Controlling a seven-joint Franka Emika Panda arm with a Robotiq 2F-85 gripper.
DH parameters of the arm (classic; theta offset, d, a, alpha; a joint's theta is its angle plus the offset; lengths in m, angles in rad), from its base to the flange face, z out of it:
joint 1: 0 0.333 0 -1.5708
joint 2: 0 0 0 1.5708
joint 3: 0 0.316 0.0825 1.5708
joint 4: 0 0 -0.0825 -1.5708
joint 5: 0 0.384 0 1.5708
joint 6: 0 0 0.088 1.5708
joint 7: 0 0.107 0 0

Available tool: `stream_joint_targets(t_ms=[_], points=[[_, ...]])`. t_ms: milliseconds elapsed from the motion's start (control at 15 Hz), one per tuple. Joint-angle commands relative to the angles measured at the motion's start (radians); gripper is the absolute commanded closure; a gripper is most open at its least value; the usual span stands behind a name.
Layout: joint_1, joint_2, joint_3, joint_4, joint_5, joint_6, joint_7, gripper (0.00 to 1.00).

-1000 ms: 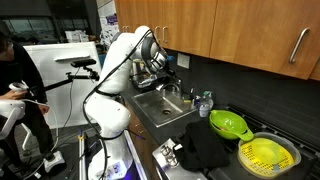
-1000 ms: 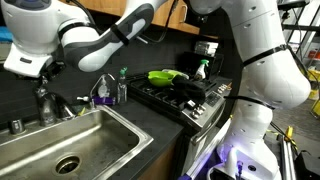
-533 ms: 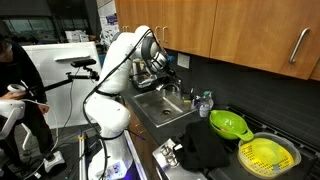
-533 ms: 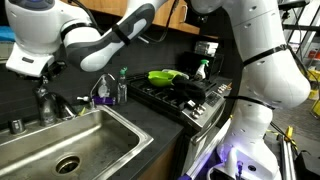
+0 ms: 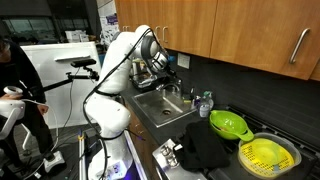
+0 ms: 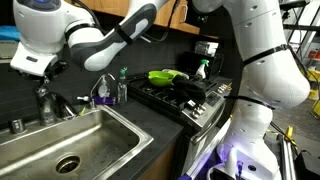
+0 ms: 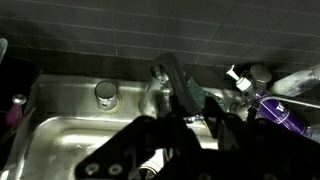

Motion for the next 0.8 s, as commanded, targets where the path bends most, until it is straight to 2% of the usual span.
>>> stream_joint_targets(t_ms=[0,733], points=[[-0.027,-0.08,-0.028,-0.079,-0.006,-0.003,0.021,0.93],[-0.04,-0.111,-0.044,-0.114,-0.009,0.032,0.04,0.93]])
